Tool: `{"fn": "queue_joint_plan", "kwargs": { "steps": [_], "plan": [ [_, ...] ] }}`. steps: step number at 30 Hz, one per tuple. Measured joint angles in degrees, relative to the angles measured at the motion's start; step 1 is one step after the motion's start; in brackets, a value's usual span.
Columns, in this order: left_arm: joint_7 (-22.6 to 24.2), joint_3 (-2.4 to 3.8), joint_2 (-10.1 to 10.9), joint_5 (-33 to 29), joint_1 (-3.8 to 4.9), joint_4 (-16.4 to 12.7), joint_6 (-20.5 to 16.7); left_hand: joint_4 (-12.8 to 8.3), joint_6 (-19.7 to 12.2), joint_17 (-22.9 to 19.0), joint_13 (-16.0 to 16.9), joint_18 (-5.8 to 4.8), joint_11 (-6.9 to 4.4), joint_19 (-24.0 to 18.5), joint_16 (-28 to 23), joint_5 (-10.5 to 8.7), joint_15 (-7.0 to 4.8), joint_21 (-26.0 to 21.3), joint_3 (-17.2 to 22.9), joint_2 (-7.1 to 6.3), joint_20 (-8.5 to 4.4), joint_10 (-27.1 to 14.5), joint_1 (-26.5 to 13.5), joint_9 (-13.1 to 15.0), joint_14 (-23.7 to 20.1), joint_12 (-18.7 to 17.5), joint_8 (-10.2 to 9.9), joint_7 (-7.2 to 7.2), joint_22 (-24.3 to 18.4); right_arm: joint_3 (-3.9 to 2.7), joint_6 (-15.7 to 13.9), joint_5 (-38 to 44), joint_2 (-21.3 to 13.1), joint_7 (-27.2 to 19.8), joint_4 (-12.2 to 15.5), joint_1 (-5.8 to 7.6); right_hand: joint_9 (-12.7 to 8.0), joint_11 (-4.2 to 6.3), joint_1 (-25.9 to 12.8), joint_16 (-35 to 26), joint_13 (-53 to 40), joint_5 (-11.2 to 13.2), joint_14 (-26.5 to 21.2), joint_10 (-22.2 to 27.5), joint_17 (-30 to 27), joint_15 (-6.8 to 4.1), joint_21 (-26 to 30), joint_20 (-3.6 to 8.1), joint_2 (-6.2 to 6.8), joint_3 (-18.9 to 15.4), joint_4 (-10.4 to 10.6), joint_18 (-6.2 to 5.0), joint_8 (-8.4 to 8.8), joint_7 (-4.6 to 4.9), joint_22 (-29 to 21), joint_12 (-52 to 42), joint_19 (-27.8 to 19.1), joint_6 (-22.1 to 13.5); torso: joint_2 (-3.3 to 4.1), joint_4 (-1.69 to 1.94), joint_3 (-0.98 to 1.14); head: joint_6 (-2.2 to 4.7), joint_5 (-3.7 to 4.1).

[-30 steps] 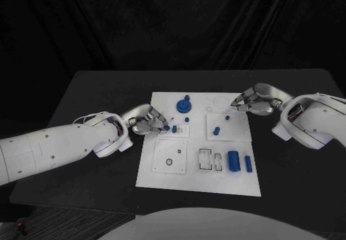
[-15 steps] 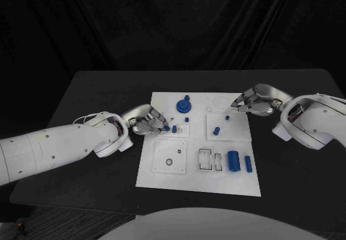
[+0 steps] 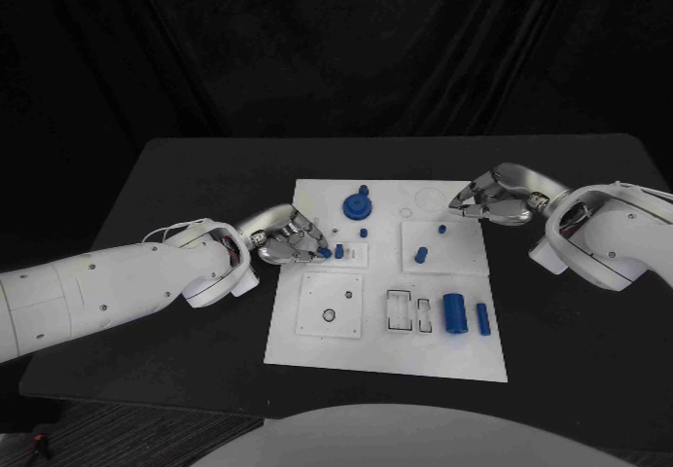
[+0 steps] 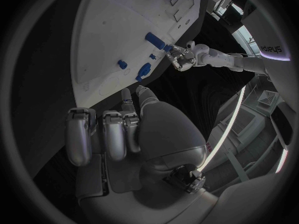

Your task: Assemble the parts on the task board

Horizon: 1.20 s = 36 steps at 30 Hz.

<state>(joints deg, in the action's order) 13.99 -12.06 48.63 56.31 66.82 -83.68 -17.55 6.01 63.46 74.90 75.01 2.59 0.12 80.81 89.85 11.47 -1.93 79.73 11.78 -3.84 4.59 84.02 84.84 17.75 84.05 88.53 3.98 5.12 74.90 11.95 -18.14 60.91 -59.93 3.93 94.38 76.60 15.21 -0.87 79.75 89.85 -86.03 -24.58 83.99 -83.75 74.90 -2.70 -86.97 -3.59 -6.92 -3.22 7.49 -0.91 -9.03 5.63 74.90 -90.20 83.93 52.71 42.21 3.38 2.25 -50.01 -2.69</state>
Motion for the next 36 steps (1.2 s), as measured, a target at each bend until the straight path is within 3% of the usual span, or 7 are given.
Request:
{"fn": "queue_joint_plan", "kwargs": {
  "steps": [5,13,16,20,31,34,36],
  "plan": [
    [0.0,0.01,0.1,0.0,-0.06,-0.1,0.0,-0.2,-0.4,0.0,0.0,0.0,0.16,0.0,0.0,-0.67,0.0,-0.1,-0.4,-0.51,0.0,-0.2,0.5,-0.2,0.0,0.0,0.0,0.0,0.0,0.0,0.1,0.0,0.0,0.0,0.0,-0.01,0.0,0.0,0.2,0.0,0.0,0.0,0.0,0.0,0.0,0.01,0.0,0.0,0.18,0.2,-0.2,0.0,0.0,0.0,0.0,0.0,0.0,0.0,0.0,0.0,0.01,0.0,-0.02],
    [0.1,-0.11,0.1,0.0,-0.28,-0.1,-0.4,0.8,-7.6,0.0,0.0,0.0,0.4,-0.2,0.0,-3.93,0.0,-0.4,-2.5,-0.52,0.21,0.0,1.1,-0.9,0.0,-0.5,0.3,-0.05,0.0,0.0,0.2,0.0,0.1,0.0,-0.3,-0.03,0.0,0.0,0.2,0.0,0.0,0.0,0.0,0.0,0.0,0.04,0.0,0.0,0.38,0.2,-0.2,0.0,0.0,0.0,0.0,0.0,0.0,0.0,-0.01,-0.01,0.03,0.0,-0.08],
    [0.2,-0.14,0.1,0.1,-0.34,-0.1,-0.7,1.2,-10.1,0.0,0.0,0.0,0.4,-0.2,0.0,-4.32,0.0,-0.4,-2.9,-0.85,0.21,0.0,1.3,-1.0,0.0,-0.5,0.6,-0.03,0.0,0.0,0.3,0.0,0.1,0.0,-0.3,-0.05,0.0,0.0,0.2,0.0,0.0,0.0,0.0,0.0,0.0,0.07,0.0,0.0,0.38,0.4,-0.4,0.0,0.0,0.0,0.0,0.0,0.0,0.0,-0.01,-0.01,0.03,0.0,-0.11],
    [0.3,-0.16,0.1,0.1,-0.36,-0.1,-1.2,1.2,-11.0,0.0,0.0,0.0,0.4,-0.2,0.0,-4.57,0.0,-0.4,-3.2,-0.99,0.21,0.0,1.4,-0.9,0.0,-0.5,1.0,-0.15,0.0,0.0,0.5,0.0,0.1,0.0,-0.3,-0.07,0.0,0.0,0.2,0.0,0.0,0.0,0.0,0.0,0.0,0.08,0.0,0.0,0.38,0.4,-0.4,0.0,0.0,0.0,0.0,0.0,0.0,0.0,0.0,-0.01,0.02,0.0,-0.13],
    [1.1,-0.19,1.2,3.9,-0.41,-0.9,-3.2,4.0,-17.2,0.0,0.0,0.0,0.4,-0.2,0.0,-7.69,0.0,-0.4,-6.4,-1.58,0.21,0.0,2.0,0.5,0.0,-1.1,5.2,-0.35,0.0,0.0,0.9,0.0,0.2,0.1,-0.4,-0.09,0.0,0.0,0.5,0.0,0.0,0.0,0.0,0.0,0.0,0.18,0.0,0.0,0.69,1.0,-0.7,0.0,0.0,0.21,0.0,-0.1,0.0,0.2,0.02,-0.01,-0.01,0.0,-0.16],
    [1.7,-0.18,2.2,6.6,-0.41,-2.0,-4.9,5.4,-17.4,0.0,0.0,0.0,0.4,-0.2,0.0,-7.7,0.0,-0.4,-6.9,-1.36,0.21,0.0,1.3,1.0,0.0,-1.2,6.5,-0.18,0.0,0.0,1.0,0.0,0.2,0.1,-0.4,-0.09,0.0,0.0,0.6,0.0,0.0,0.0,0.0,0.0,0.0,0.22,0.0,0.0,0.77,1.2,-0.9,0.0,0.0,0.21,0.0,-0.1,0.0,0.2,0.04,-0.01,-0.02,0.0,0.0],
    [2.0,-0.17,2.8,8.4,-0.4,-2.8,-6.2,6.2,-17.6,0.0,0.0,0.01,0.4,-0.2,0.0,-6.63,0.0,-0.3,-7.1,-1.4,0.21,0.0,0.9,1.5,0.0,-1.2,8.0,0.03,0.0,0.0,1.1,0.0,0.1,0.1,-0.4,-0.09,0.0,0.0,0.5,0.0,0.1,-0.1,0.0,0.0,0.0,0.22,0.0,0.0,0.85,1.2,-0.9,0.0,0.0,0.21,0.0,-0.1,0.0,0.2,0.04,-0.01,-0.02,0.0,0.13]
  ]
}}
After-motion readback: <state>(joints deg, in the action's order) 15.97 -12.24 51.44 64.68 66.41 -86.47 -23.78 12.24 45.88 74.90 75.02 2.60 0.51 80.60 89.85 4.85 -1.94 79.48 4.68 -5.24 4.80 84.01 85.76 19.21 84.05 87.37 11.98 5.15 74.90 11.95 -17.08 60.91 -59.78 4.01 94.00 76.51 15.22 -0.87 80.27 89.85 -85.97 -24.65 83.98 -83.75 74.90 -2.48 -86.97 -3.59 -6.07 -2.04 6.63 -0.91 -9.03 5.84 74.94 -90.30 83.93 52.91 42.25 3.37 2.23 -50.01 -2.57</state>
